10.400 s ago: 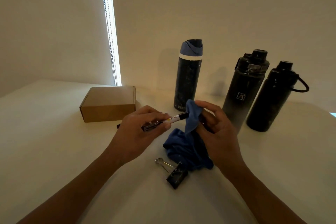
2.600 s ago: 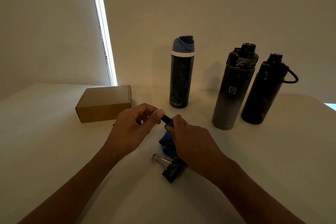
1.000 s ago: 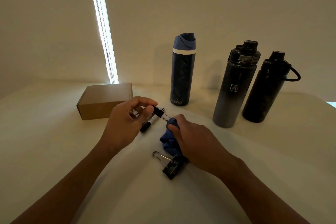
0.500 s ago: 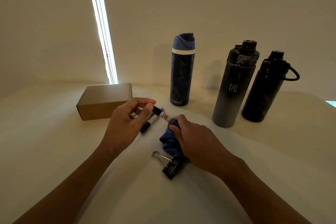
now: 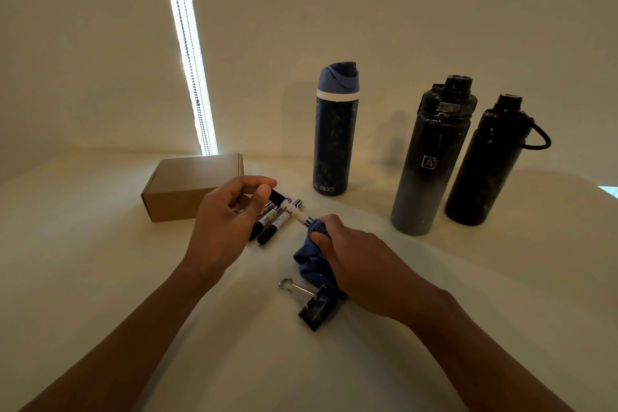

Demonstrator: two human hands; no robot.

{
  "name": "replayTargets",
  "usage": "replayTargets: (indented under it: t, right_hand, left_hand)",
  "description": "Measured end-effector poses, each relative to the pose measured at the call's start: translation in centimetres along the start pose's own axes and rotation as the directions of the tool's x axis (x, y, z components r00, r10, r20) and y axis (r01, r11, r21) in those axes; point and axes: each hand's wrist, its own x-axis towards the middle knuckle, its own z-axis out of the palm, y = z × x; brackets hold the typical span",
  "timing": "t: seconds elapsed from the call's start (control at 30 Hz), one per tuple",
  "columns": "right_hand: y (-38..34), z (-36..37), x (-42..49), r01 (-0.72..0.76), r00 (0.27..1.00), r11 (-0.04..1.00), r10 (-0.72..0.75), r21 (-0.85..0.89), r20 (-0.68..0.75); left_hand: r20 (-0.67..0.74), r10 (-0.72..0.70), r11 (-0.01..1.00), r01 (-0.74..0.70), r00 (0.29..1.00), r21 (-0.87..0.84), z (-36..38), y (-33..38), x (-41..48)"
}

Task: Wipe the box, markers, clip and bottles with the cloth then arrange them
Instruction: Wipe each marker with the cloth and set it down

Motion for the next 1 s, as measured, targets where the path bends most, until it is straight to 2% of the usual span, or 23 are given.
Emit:
replayTargets:
  t: [0.2,0.3,0.37,0.43,0.53,0.6,0.7,0.8,1.0]
  right_hand:
    - [0.3,-0.4,-0.3,0.014,1.0,0.999,-0.013,-0.051,0.017]
    - [0.0,-0.4,-0.3,-0.035,0.999,0.999,0.035,0.01,-0.035]
    - [0.1,-0.4,-0.2,-0.093,0.989,0.994,0.1,0.063,-0.108]
    - [0.2,-0.5,0.0,-0.141,0.978,0.986,0.153,0.089,-0.144]
    - [-0.4,-0.6,0.0,-0.177,0.981,0.983,0.18,0.051,-0.066]
    - [-0.8,-0.8,-0.1,-0.202,0.978,0.979,0.2,0.028,0.052]
    - [-0.9,-1.0,0.0,-0.187,0.962,0.982,0.188,-0.025,0.196]
    - [-0.9,-0.8,0.1,-0.111,0.976,0.986,0.132,-0.127,0.172]
    - [-0.5,-0.7,-0.2,-0.022,0.979,0.994,0.044,-0.111,0.199]
  left_hand:
    - [-0.064,0.001,1.0,-0.002,0.998,-0.006,-0.3,-0.3,0.1]
    - [-0.091,-0.034,0.999,0.031,0.995,-0.037,0.0,-0.1,0.1]
    - [-0.049,-0.135,0.986,0.129,0.99,-0.109,0.3,0.4,-0.2]
    - [0.053,-0.187,0.978,0.191,0.981,-0.079,1.0,0.9,-0.9]
    - [0.147,-0.128,0.992,0.125,0.981,0.029,2.2,1.5,-1.7]
    - [0.141,-0.122,0.992,0.124,0.982,-0.003,2.6,1.9,-1.7]
    - [0.151,-0.183,0.973,0.201,0.971,-0.114,2.6,2.0,-1.8]
    - [0.197,-0.192,0.964,0.223,0.961,-0.146,2.3,1.6,-1.8]
    - [0.273,-0.14,0.978,0.177,0.952,-0.115,1.5,1.6,-1.6]
